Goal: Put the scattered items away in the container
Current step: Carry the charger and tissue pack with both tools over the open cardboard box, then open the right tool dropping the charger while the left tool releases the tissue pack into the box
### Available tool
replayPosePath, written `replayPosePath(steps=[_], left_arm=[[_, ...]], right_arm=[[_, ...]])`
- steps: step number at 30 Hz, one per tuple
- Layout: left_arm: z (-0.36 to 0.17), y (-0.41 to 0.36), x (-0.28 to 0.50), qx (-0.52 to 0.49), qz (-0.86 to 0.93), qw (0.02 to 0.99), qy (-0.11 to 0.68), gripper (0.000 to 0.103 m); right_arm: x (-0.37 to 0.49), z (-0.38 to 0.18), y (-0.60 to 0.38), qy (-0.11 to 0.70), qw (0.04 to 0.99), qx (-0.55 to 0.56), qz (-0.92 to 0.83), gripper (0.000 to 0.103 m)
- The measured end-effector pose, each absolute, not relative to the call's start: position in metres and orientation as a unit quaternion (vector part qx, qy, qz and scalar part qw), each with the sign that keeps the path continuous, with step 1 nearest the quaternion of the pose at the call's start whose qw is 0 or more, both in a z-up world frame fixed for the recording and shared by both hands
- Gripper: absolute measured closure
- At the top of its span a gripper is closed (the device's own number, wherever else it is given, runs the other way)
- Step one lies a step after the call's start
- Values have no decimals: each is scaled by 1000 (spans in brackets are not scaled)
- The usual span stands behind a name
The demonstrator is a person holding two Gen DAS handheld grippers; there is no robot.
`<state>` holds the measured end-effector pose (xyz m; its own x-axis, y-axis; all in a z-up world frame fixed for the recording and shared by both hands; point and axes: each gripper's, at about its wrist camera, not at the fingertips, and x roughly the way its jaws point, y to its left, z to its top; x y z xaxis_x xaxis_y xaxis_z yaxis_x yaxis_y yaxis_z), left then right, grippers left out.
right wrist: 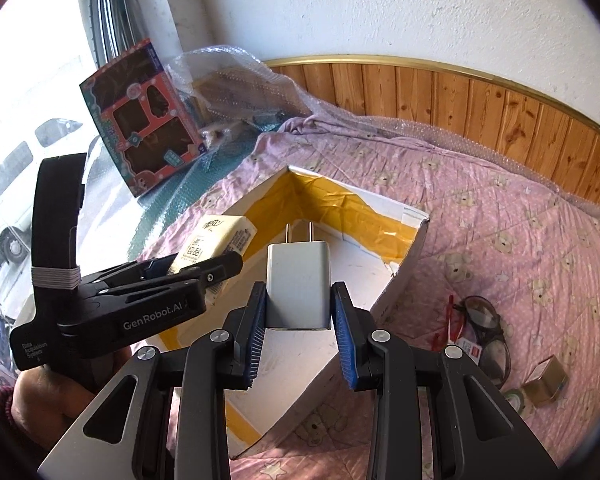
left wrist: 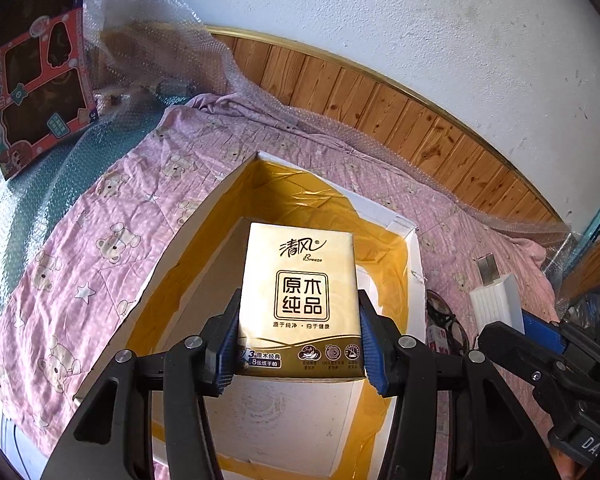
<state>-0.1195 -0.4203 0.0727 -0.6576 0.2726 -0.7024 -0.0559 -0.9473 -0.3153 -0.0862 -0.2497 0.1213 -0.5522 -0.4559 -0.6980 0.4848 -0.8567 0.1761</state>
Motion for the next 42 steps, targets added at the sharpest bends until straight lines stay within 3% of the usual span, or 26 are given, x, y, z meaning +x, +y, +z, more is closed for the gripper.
replayPosePath(steps=[9, 18, 31, 42], left_arm=[[57, -418, -134, -425, 891, 88, -130, 51], [39, -435, -155, -462, 861, 83, -196, 50], [25, -438, -175, -477, 853, 68, -199, 50], [31, -444, -169, -464, 860, 47, -207, 49]], right_arm=[[-118, 106, -264, 13, 267, 410, -872, 69], [-149, 84, -280, 31, 268, 440, -857, 69], [-178, 61, -301, 62, 249, 470, -845, 69], [-172, 61, -291, 43, 240, 475, -846, 68]])
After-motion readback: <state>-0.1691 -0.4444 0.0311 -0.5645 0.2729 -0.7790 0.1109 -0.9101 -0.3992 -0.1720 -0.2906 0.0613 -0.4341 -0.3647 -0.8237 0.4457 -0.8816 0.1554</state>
